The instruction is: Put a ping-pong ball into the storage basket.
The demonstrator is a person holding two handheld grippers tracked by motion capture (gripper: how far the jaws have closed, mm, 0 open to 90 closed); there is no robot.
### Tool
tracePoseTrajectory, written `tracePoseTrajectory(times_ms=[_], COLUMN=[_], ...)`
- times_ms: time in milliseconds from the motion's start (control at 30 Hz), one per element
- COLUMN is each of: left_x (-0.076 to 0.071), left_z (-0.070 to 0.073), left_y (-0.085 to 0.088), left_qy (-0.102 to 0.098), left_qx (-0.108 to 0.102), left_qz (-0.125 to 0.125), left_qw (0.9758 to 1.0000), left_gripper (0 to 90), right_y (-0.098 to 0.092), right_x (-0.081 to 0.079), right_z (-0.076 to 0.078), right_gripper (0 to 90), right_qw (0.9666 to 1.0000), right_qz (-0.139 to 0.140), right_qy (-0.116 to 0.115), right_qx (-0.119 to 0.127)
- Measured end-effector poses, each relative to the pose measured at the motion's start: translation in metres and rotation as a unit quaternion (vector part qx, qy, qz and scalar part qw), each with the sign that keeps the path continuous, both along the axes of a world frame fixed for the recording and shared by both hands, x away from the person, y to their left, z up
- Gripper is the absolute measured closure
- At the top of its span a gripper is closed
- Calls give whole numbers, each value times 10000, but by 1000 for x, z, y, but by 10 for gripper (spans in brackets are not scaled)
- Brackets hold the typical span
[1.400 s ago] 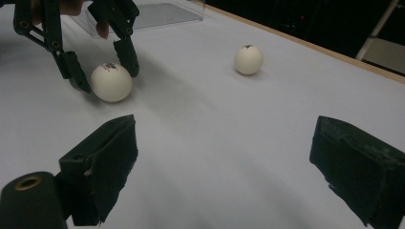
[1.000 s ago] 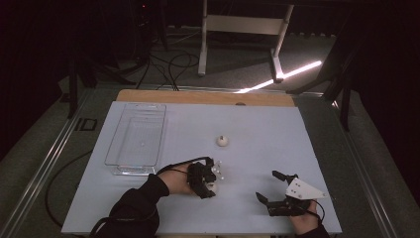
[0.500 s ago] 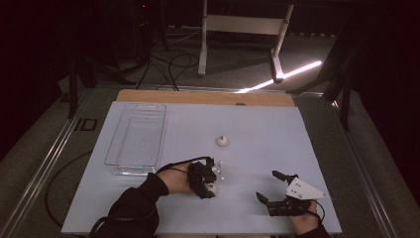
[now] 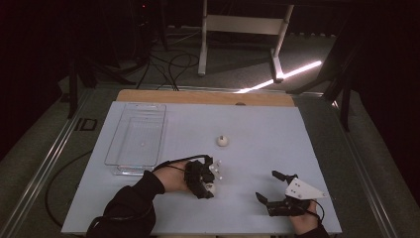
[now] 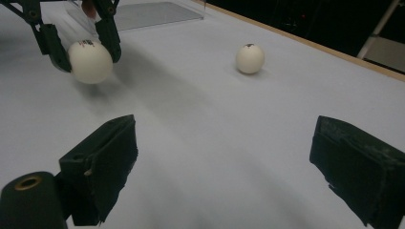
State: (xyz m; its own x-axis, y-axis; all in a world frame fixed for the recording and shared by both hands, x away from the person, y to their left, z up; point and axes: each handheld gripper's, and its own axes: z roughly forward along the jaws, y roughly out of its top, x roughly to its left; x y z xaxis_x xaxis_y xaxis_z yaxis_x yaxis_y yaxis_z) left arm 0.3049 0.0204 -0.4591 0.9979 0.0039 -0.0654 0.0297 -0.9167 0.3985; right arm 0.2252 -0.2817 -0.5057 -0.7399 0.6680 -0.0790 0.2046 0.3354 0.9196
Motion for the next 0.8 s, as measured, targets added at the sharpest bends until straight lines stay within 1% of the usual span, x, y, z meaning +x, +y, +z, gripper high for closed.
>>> tracePoseTrajectory(times_ms=[33,67,133,167,233,267,400,433,467,500,533,567,600,667,700,767,800], left_x=[0,-1,-1,-2,-3,-4,-6,-5,-6,-7,-7,-7,-7,-8,-7,-6,-6], left_z=[1,3,5,6,8,9,13,14,14,15,15,16,17,19,19,21,22], left_y=[0,1,1,1,1,2,3,3,4,4,4,4,5,6,6,7,7], left_qy=[-39,-28,-63,-16,-63,-14,-41,-17,-38,-52,-38,-81,-71,-105,-78,-126,-81], left_qx=[4,-16,-1,-12,17,10,56,63,76,67,73,106,89,81,95,94,71], left_qz=[-17,10,-20,-24,-74,-90,-119,-122,-145,-115,-130,-172,-149,-181,-144,-134,-127], left_qw=[10000,10000,10000,10000,10000,10000,9999,9999,9999,9999,9999,9998,9998,9997,9998,9998,9999], left_gripper=[521,520,521,520,521,521,521,521,521,521,521,521,521,521,521,521,521], right_y=[0,0,0,0,0,0,0,0,0,0,0,0,0,0,0,0,0], right_x=[0,0,0,0,0,0,0,0,0,0,0,0,0,0,0,1,1], right_z=[0,0,-1,-1,-1,-1,0,-1,-1,-1,-1,-1,-1,-1,-1,-1,-1], right_gripper=[88,88,88,88,88,87,87,88,87,88,88,87,88,88,88,87,88], right_qw=[10000,10000,10000,10000,10000,10000,10000,10000,10000,10000,10000,10000,10000,10000,10000,10000,10000], right_qz=[0,4,4,5,-3,-9,-16,-9,-5,-7,-9,-9,-13,-13,-14,-7,2], right_qy=[-10,-13,-7,-12,-6,-9,-13,-11,-10,-9,-10,-9,-8,-7,-3,5,5], right_qx=[-8,-13,-13,-7,-3,-14,-10,8,1,2,4,7,0,7,10,8,2])
